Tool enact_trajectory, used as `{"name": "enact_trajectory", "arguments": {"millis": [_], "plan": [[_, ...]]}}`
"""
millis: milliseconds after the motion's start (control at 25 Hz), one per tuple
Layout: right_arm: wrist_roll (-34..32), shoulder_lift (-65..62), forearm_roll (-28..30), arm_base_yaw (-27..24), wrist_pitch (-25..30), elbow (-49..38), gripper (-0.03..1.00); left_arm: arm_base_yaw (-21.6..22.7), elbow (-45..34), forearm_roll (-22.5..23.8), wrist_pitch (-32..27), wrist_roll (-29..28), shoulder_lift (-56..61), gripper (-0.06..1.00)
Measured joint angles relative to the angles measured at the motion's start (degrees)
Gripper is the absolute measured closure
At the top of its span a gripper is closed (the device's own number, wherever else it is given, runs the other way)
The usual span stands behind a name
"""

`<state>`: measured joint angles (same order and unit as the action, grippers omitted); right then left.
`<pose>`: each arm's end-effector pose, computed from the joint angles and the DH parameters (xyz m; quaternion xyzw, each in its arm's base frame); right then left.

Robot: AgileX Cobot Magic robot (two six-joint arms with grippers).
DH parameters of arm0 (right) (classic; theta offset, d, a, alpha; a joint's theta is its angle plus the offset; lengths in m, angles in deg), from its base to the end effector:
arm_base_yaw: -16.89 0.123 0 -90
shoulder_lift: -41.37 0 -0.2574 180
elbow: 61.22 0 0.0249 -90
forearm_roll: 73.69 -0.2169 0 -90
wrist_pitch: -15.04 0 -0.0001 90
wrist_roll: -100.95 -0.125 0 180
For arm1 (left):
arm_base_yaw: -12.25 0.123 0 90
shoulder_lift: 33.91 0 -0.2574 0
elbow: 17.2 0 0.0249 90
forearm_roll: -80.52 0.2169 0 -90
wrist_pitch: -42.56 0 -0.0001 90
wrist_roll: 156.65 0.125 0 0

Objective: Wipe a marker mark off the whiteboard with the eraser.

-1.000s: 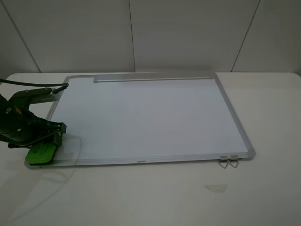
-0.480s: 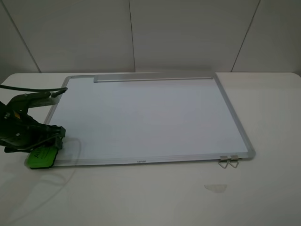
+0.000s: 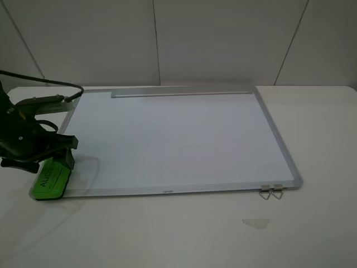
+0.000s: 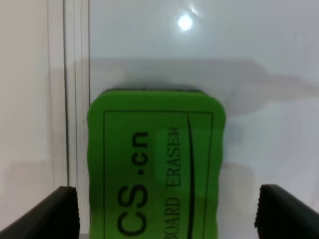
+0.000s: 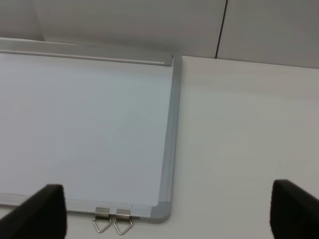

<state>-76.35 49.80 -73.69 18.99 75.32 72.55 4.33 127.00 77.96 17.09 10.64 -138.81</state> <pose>0.0212 0.0008 0.2537 -0.0353 0.8424 -0.0028 0.5377 0.2499 -0.0372 0.0983 -0.0603 0.9908 -0.0333 0.1163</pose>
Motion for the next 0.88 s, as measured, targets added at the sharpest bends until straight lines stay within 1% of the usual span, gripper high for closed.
{"name": "enact_trajectory", "arguments": {"millis": [120,200,280,400,440,480,640,880], "plan": [[0.00,0.00,0.00,0.00,0.00,0.00,0.15,0.00,6.63,1.21,-10.64,0.18,-0.05,0.22],[0.00,0.00,0.00,0.00,0.00,0.00,0.15,0.00,11.94,2.56,-19.22,0.41,-0.05,0.22],[0.00,0.00,0.00,0.00,0.00,0.00,0.15,0.00,15.90,3.70,-26.40,0.45,0.00,0.22],[0.00,0.00,0.00,0.00,0.00,0.00,0.15,0.00,21.07,4.21,-37.78,1.13,0.00,0.22],[0.00,0.00,0.00,0.00,0.00,0.00,0.15,0.00,22.25,4.35,-40.25,1.30,0.00,0.22],[0.00,0.00,0.00,0.00,0.00,0.00,0.15,0.00,23.49,4.48,-42.06,1.50,0.19,0.22],[0.00,0.00,0.00,0.00,0.00,0.00,0.15,0.00,23.55,4.83,-43.04,2.11,3.57,0.22],[0.00,0.00,0.00,0.00,0.00,0.00,0.15,0.00,16.55,5.83,-43.04,2.37,15.27,0.22]]}}
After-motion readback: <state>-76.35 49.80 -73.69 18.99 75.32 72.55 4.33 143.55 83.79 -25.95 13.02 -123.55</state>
